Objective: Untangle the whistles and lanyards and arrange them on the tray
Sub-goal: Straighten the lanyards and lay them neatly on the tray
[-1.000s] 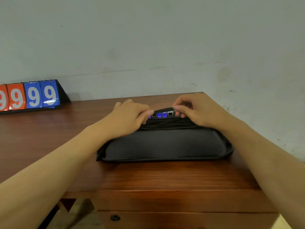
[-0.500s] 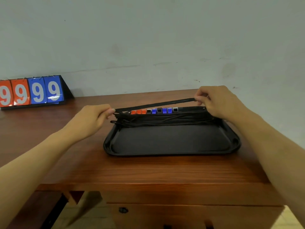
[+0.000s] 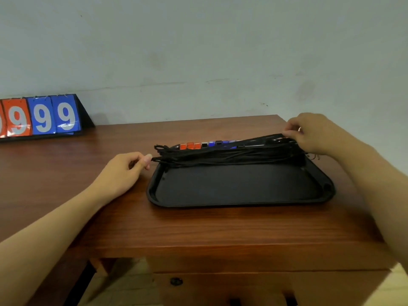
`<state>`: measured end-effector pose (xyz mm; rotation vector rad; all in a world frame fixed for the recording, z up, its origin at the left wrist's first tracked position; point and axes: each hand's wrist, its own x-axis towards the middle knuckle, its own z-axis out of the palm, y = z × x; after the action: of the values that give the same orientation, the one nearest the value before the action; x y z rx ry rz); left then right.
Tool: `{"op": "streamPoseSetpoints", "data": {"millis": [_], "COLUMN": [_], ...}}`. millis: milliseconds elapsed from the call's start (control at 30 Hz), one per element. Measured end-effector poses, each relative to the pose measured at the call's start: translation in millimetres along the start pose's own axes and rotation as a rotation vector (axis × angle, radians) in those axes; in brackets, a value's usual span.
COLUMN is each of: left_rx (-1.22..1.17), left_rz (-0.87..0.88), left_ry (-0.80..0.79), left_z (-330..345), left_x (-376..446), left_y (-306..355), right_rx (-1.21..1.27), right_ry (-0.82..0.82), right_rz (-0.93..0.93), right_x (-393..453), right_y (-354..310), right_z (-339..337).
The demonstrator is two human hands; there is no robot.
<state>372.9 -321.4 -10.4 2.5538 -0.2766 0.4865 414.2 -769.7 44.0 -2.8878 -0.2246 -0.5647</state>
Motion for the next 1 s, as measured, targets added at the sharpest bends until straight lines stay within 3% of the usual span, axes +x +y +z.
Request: {"op": "streamPoseSetpoints", "data": {"millis": [400,600,1000], "left_rx": [0.016,0.055,0.039], "left_rz": [-0.009,-0.006,-0.020], "left_ry": [-0.049,-0.042,-0.055], "left_z": [3,4,5], "left_x": [6,7,9], "left_y": [-4,0,-5], "right_rx": [0.003,0.084,-0.062], "right_ry": [-0.106,-0.063,-0.069], "right_rz": [0.033,0.093,0.147], "right_x": [-2,-5,-3], "right_y": [18,14,14], "right_z": [-4,-3,7]}}
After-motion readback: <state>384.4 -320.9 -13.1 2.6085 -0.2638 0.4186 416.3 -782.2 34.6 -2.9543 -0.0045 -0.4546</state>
